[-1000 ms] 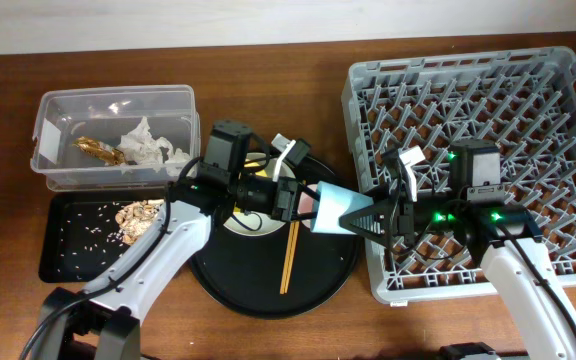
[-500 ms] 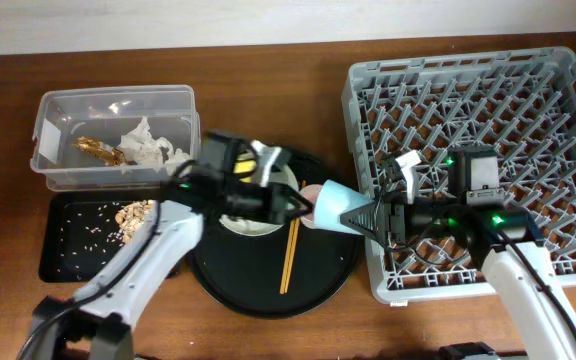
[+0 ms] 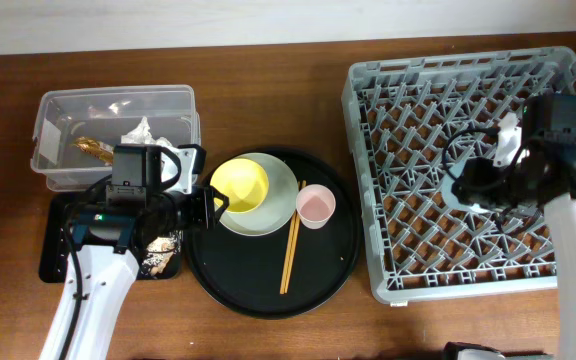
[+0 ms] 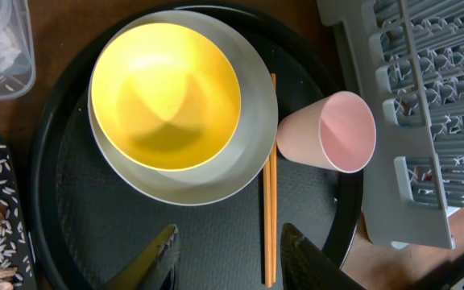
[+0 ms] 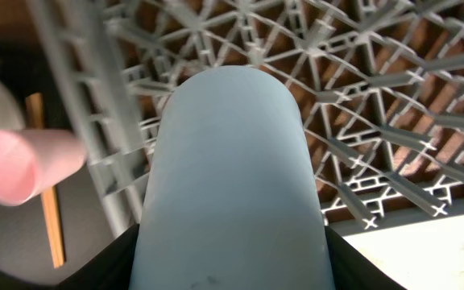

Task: Sort waste into correct bins and load items into the dishwasher rack
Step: 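Hand the blue cup to the right gripper, place it in the rack, then grasp the pink cup with the left gripper and pass it right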

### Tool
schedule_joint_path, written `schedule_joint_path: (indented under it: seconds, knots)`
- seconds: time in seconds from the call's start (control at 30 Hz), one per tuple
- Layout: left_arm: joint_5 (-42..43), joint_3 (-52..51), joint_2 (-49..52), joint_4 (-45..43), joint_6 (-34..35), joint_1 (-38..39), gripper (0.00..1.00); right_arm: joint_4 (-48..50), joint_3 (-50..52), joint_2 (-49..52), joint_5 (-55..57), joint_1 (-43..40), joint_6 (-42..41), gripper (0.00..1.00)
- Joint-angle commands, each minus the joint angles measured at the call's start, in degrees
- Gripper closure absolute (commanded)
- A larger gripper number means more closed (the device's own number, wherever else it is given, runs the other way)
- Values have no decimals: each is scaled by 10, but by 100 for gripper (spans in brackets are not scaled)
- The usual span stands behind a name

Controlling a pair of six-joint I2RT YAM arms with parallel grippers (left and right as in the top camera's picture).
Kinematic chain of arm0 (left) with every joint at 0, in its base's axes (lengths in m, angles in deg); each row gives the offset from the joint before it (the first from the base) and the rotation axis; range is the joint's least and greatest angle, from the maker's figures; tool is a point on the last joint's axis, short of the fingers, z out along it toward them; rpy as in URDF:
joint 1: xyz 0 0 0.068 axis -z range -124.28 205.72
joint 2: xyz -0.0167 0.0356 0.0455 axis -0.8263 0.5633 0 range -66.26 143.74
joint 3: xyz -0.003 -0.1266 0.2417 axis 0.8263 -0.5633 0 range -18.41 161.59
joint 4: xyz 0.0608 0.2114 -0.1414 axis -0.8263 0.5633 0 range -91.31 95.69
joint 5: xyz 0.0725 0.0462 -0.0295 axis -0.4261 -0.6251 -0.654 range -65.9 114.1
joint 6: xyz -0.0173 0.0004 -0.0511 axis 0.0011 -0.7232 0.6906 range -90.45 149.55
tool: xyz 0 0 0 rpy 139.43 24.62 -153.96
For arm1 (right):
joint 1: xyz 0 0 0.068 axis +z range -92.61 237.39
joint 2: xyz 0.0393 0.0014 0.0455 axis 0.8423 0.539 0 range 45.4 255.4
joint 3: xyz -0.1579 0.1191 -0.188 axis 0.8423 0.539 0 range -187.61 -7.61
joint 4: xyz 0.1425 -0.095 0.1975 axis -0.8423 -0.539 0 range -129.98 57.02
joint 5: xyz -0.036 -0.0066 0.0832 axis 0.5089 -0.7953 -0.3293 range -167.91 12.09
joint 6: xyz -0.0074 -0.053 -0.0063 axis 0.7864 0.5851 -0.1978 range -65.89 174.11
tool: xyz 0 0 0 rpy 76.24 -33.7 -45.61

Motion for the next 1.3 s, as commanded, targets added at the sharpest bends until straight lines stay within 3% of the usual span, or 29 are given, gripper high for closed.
schedule_joint_path:
  seconds: [0.0,0.1,0.13,0.17,0.2,0.23,0.3,0.47,0.57,0.7,0.73,0.77,0.83,0.87,0.93,1.0,1.03,1.13,1.2,1.27]
  knots:
    - [-4,1,-9,-2,-10,-2,60,9,-10,66,12,-31,-2,54]
    - [-3,1,-9,-2,-10,-2,60,27,-10,134,12,-35,9,53]
    - [-3,1,-9,-2,-10,-2,60,29,-10,159,13,-35,13,46]
    - [-3,1,-9,-2,-10,-2,60,30,-10,180,14,-35,13,45]
    - [-2,1,-9,-2,-10,-2,60,30,-10,193,13,-35,13,39]
    - [-2,1,-9,-2,-10,-2,54,30,-10,199,12,-35,13,22]
    - [2,1,-9,-3,-10,-2,44,22,-11,195,2,-35,13,14]
    - [-10,1,7,-106,-10,92,40,-11,-11,89,-52,-35,13,12]
    - [-32,1,110,-212,-9,178,39,-23,-11,14,-67,-35,14,12]
    - [-33,1,259,-303,-9,237,40,-31,-10,7,-69,-35,13,12]
    - [-32,1,282,-304,-9,242,47,-31,-10,7,-68,-35,13,12]
    - [-32,1,300,-304,-9,242,66,-31,-10,7,-69,-35,13,12]
    - [-32,1,306,-301,-9,242,82,-31,-10,7,-68,-35,13,12]
    - [-32,1,306,-300,-5,242,97,-31,-10,7,-68,-35,13,12]
    - [-29,1,293,-293,50,227,100,-33,-10,7,-68,-35,14,12]
    - [40,1,245,-289,66,201,100,-34,-10,7,-118,-35,63,9]
    - [85,1,209,-290,98,180,100,-33,-10,7,-219,-35,134,9]
    - [350,1,184,-383,165,116,100,-33,14,7,-356,-35,207,5]
    - [443,1,184,-429,191,113,100,-33,46,7,-490,-34,276,1]
    - [470,1,184,-438,202,121,100,-32,70,9,-574,4,329,1]
